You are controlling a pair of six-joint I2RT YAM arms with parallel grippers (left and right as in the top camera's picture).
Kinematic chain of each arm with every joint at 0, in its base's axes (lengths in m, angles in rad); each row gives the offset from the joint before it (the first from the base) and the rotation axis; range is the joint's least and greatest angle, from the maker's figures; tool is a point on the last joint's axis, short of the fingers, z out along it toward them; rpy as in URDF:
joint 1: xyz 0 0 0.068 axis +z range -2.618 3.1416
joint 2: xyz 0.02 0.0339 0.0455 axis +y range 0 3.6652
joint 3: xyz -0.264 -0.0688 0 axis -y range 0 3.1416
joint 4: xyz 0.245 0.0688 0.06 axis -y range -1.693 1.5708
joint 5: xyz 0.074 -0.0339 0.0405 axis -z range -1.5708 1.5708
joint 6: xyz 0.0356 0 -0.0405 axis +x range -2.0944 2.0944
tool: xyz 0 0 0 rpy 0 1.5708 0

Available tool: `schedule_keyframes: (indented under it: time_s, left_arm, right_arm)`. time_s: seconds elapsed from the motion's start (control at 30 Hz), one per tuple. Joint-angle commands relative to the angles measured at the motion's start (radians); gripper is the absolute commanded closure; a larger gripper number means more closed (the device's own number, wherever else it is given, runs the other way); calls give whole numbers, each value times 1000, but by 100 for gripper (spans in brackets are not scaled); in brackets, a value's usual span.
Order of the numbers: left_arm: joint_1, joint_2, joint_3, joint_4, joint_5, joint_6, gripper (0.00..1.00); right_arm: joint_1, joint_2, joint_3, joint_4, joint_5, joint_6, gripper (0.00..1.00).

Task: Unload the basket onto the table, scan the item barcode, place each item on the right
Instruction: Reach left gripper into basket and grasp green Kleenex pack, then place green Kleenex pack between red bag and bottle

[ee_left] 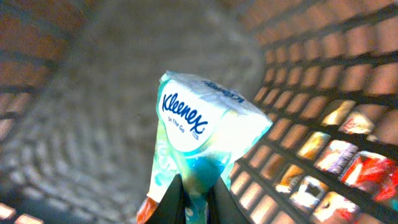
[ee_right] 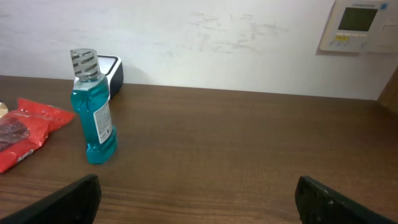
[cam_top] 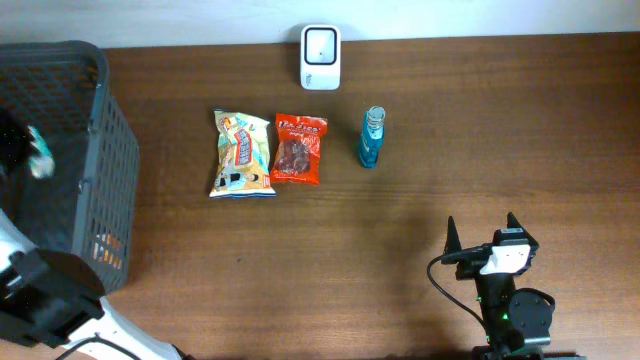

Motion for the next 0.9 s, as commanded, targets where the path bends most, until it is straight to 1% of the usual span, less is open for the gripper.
schedule_keyframes:
  time_s: [0.0, 0.03, 0.07, 0.17, 0.2, 0.27, 0.33, 0.43, 0.5, 0.53, 0.7, 0.8, 0.87]
  left_arm:
    - [2, -17, 226, -59, 91, -17, 100]
    - [2, -23, 275, -73, 125, -17, 100]
    - [0, -37, 354, -96, 190, -16, 100]
    - [-20, -76, 439, -118, 322, -16, 100]
    - [-48, -99, 453, -118, 378, -17, 100]
    - [-129, -122, 453, -127, 391, -16, 100]
    - [-225, -120, 450, -147, 360, -16, 100]
    - [-430, -109, 408, -159, 229, -17, 100]
    - [-530, -99, 376, -144, 173, -22, 100]
    - [-584, -90, 357, -134, 132, -45, 100]
    - [-776, -10, 286, -104, -71, -171, 100]
    - [-884, 74, 211, -7, -103, -190, 100]
    - [-928, 135, 179, 50, -103, -233, 100]
  right_arm:
    - [-6, -6, -8, -4, 9, 8, 2]
    - [-6, -6, -8, -4, 9, 8, 2]
    - [-6, -6, -8, -4, 9, 8, 2]
    - [-6, -6, -8, -4, 9, 8, 2]
    - [-6, -6, -8, -4, 9, 8, 2]
    - [-6, -6, -8, -4, 9, 8, 2]
    - [-6, -6, -8, -4, 9, 8, 1]
    - [-6, -6, -8, -4, 9, 8, 2]
    - [-6, -6, -8, -4, 9, 8, 2]
    - [-6, -6, -8, -4, 9, 8, 2]
    - [-6, -6, -8, -4, 9, 8, 2]
    - [-6, -6, -8, -4, 9, 8, 2]
    - [-6, -6, -8, -4, 9, 8, 2]
